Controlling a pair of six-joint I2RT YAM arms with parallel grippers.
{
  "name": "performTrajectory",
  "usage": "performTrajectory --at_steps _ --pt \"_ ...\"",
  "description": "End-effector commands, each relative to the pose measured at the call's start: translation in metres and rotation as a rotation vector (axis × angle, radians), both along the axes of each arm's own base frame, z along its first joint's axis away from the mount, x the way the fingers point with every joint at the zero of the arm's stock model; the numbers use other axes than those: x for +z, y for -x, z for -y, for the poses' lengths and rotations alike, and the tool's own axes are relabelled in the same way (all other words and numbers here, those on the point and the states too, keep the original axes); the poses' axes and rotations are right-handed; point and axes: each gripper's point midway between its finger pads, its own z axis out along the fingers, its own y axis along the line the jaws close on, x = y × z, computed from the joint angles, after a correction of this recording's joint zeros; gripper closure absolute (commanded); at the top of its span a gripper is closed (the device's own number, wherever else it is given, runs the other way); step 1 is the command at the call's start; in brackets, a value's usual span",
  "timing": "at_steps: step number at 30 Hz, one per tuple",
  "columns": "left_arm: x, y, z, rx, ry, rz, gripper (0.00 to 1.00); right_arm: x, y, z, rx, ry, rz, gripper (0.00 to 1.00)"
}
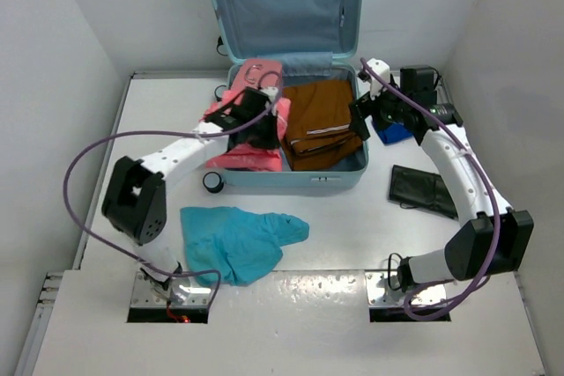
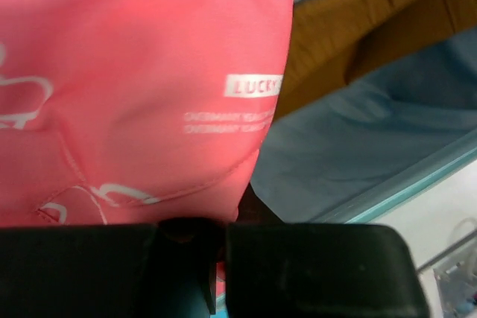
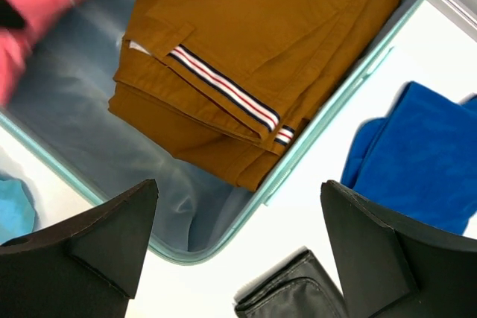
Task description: Pack the luggage
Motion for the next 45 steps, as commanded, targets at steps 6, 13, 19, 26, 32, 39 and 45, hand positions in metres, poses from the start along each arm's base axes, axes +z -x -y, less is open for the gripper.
performTrajectory --at_steps 6,13,19,26,32,39,45 --pt "-0.037 0.007 0.075 0.019 0.152 -0.193 1.00 0.015 0.003 0.017 -0.029 0.012 0.065 0.10" --pt "-0.058 -0.009 0.103 0.031 0.295 -0.259 1.00 0.014 0.003 0.025 -0.030 0.030 0.067 0.10" --pt "-0.083 -0.021 0.078 0.065 0.261 -0.265 1.00 0.013 0.001 0.025 -0.023 0.041 0.061 0.10" --pt "-0.039 -0.015 0.069 -0.074 0.341 -0.146 0.28 0.024 0.000 0.014 -0.015 -0.023 0.055 0.10" --pt "0.071 -0.025 0.057 -0.096 0.248 0.254 0.01 0.031 0.017 -0.007 0.050 -0.141 0.020 0.14" --pt "0.201 -0.032 -0.034 0.205 0.218 0.575 0.01 0.031 0.088 -0.077 0.338 -0.287 -0.026 0.14" --pt "0.213 -0.030 -0.202 0.657 0.182 0.498 0.01 -0.033 0.178 -0.168 0.708 -0.144 -0.044 0.06"
